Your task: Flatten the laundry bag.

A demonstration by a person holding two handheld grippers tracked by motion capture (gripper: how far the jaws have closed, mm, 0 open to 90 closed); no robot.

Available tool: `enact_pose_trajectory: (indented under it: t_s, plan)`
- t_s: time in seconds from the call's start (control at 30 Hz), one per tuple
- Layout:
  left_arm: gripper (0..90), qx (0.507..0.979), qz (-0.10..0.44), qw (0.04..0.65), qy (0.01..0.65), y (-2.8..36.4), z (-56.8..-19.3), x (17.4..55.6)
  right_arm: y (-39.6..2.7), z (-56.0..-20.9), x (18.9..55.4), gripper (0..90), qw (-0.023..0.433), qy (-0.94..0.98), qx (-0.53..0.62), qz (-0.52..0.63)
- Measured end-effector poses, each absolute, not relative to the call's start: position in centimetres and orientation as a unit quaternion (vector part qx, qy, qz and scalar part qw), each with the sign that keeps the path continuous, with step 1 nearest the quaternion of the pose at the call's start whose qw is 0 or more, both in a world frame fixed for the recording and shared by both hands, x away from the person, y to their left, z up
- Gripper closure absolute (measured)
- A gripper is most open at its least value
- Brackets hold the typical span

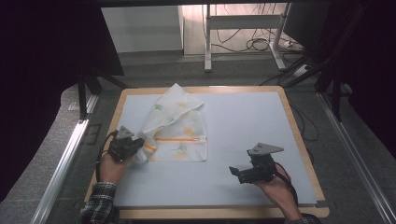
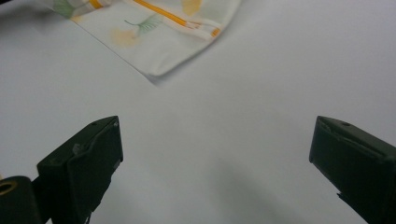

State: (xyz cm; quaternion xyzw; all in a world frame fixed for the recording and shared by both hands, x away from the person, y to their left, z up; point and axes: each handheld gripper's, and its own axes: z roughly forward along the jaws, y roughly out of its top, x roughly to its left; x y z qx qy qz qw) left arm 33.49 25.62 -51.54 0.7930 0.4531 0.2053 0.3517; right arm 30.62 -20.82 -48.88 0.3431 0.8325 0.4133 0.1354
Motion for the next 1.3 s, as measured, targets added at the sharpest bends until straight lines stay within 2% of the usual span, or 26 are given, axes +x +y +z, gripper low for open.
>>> enact_pose_trajectory:
  t_s: [0.37,0.53,0.73,1.03,1.2,1.27,1.3]
  plan:
    - [83.4,0.798,0.198,0.350,0.449,25.5,-51.7,33.6,-16.3,-49.1,33.0,3.0,0.124,0.850,0.326,0.394]
    - [83.2,0.797,0.198,0.350,0.451,25.5,-51.7,33.6,-15.3,-49.1,33.9,9.6,0.122,0.847,0.332,0.397]
    - [83.1,0.798,0.200,0.349,0.449,25.5,-51.7,33.6,-12.6,-49.2,35.9,24.3,0.126,0.854,0.324,0.387]
    - [82.8,0.796,0.200,0.350,0.451,25.5,-51.7,33.6,-10.0,-50.9,39.2,27.4,0.136,0.856,0.341,0.365]
    - [82.8,0.796,0.200,0.350,0.451,25.5,-51.7,33.7,-8.8,-52.3,41.3,26.3,0.118,0.846,0.360,0.376]
    - [82.8,0.796,0.200,0.349,0.451,25.5,-51.7,33.7,-8.1,-52.8,41.7,26.7,0.123,0.853,0.352,0.364]
    - [82.7,0.797,0.200,0.349,0.451,25.6,-51.7,33.7,-7.2,-53.3,41.6,30.2,0.142,0.866,0.341,0.336]
